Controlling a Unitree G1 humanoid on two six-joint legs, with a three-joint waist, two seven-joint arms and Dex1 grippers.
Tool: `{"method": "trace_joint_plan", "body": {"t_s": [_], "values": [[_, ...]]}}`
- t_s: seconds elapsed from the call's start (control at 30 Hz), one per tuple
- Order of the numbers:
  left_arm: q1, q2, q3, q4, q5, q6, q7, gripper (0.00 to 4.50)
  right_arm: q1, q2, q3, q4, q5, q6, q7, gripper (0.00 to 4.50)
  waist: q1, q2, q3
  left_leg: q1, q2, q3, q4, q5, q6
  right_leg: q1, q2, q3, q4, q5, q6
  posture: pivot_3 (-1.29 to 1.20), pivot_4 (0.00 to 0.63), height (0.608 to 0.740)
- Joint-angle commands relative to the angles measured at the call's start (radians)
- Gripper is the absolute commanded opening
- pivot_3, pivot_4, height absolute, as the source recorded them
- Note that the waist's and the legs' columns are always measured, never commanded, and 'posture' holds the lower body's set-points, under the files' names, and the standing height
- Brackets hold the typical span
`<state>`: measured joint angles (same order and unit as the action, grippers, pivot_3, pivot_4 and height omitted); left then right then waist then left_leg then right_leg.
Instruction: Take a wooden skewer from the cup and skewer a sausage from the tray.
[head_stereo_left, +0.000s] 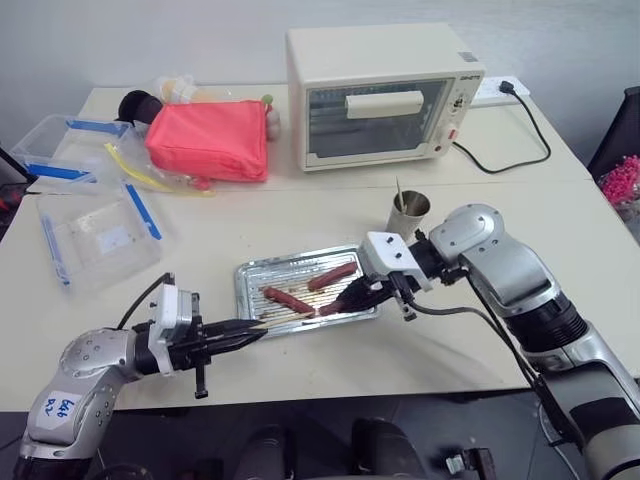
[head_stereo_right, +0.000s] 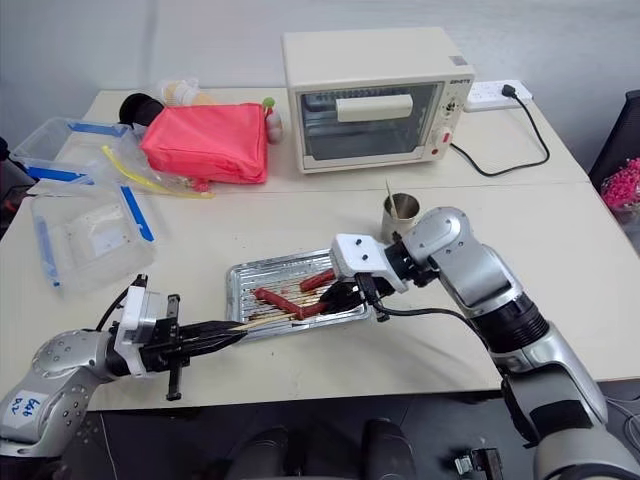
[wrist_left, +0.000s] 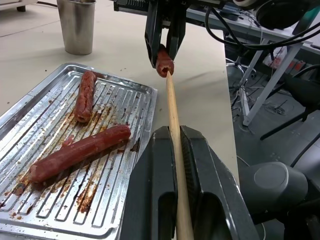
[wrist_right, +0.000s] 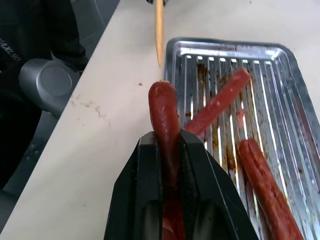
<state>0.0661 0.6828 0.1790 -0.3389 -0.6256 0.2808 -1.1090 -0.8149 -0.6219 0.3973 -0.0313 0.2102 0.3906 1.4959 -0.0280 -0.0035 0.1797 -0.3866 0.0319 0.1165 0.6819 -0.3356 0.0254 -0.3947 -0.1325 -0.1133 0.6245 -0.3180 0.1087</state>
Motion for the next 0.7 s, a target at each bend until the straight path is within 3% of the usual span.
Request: {"method": "trace_joint_plan", "body": {"t_s": [0.03, 0.7], "values": [[0.0, 0.004, 0.002, -0.021, 0.0, -0.014, -0.003, 0.0, 0.003, 0.002, -0.011, -0.023, 0.013, -0.013, 0.002, 0.14, 0.0, 0.0, 0.0, 0.0, 0.0, 0.0, 0.0, 0.0, 0.0, 0.0, 0.0, 0.0, 0.0, 0.0, 0.0, 0.0, 0.15, 0.74], [-0.063, -0.016, -0.055, 0.008, 0.028, -0.029, 0.0, 0.0, -0.023, 0.064, 0.014, -0.065, 0.025, 0.026, -0.008, 0.14, 0.0, 0.0, 0.0, 0.0, -0.001, 0.0, 0.0, 0.0, 0.0, 0.0, 0.001, 0.0, 0.0, 0.0, 0.0, 0.0, 0.15, 0.74]]}}
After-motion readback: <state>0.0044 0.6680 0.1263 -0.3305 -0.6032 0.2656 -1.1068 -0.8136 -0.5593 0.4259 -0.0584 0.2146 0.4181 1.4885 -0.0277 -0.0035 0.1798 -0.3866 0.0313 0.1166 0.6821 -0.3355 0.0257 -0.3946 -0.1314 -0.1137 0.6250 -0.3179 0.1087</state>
